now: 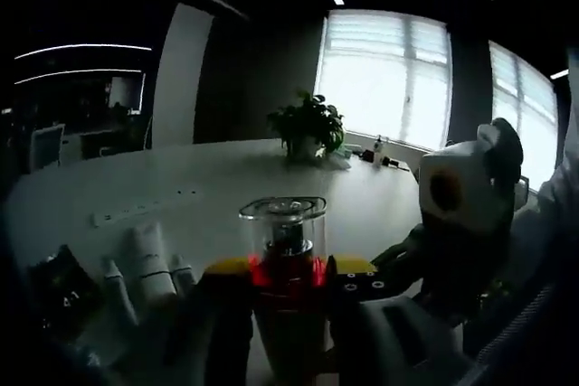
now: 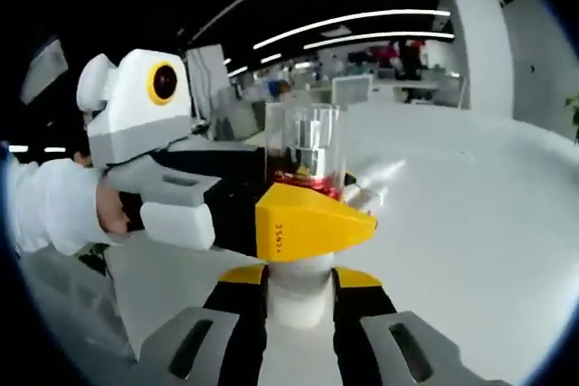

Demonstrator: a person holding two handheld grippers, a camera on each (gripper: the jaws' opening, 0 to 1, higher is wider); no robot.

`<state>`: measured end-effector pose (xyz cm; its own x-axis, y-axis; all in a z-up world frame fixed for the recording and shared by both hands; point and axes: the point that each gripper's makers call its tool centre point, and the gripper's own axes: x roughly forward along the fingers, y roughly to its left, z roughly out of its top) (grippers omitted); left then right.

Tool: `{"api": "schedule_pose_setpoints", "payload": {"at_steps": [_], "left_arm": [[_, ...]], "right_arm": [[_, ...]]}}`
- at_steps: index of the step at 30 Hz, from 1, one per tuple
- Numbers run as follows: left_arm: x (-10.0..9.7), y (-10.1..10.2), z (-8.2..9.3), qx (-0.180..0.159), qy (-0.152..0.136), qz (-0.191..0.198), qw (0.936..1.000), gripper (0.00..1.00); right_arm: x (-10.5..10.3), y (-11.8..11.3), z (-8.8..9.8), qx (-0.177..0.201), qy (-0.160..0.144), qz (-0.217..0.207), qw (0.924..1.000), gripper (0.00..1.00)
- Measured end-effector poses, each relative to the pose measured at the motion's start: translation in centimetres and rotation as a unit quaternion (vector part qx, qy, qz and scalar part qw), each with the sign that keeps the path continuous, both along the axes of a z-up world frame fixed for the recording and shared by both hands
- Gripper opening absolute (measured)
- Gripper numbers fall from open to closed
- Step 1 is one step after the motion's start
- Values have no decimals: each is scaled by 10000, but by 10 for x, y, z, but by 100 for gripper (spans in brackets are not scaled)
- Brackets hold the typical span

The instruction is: Arrange the skincare products in the storage area until every visible bottle or jar stands upright without overlapping.

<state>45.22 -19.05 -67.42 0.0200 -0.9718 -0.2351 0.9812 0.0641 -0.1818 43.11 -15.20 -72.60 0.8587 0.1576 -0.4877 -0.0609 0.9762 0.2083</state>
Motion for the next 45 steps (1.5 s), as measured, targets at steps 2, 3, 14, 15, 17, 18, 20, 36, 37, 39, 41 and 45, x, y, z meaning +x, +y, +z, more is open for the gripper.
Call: {"api": "schedule_pose_setpoints", "payload": {"at_steps": [2,3,14,15,17,18,20,36,37,39,41,45], "left_arm": [[3,0,1,-49,38,45,10000,27],[3,-1,0,-63,29,40,10000,27],[-8,0,4,-342,-205,-145,9991,27],[-8,0,4,-361,-196,-130,9991,27],[-5,0,4,-372,-140,-118,9991,27],[-4,0,4,-352,-113,-98,9993,27],[-2,-2,3,-334,-124,-116,9993,28],[-3,-13,10,-384,-705,-374,9961,28],[-3,-13,14,-437,-704,-372,9959,27],[-1,-17,40,-899,-716,-298,9929,27],[1,-18,46,-837,-773,-340,9929,27],[11,-24,43,-706,-997,-475,9914,27]], "right_arm": [[1,2,0,-119,-60,20,9999,21],[2,2,-1,-106,-53,28,9999,22],[0,7,-22,-534,104,65,9985,22],[1,6,-21,-589,64,63,9982,22],[2,3,-21,-665,41,26,9978,21],[3,2,-20,-731,17,12,9973,21],[4,-1,-21,-876,20,-9,9962,21],[17,-20,-22,-1396,-165,-242,9898,19],[18,-21,-23,-1434,-184,-250,9892,19],[19,-23,-22,-1435,-214,-283,9890,19],[21,-25,-22,-1448,-215,-319,9887,19],[26,-28,-22,-1485,-221,-379,9879,19]]}}
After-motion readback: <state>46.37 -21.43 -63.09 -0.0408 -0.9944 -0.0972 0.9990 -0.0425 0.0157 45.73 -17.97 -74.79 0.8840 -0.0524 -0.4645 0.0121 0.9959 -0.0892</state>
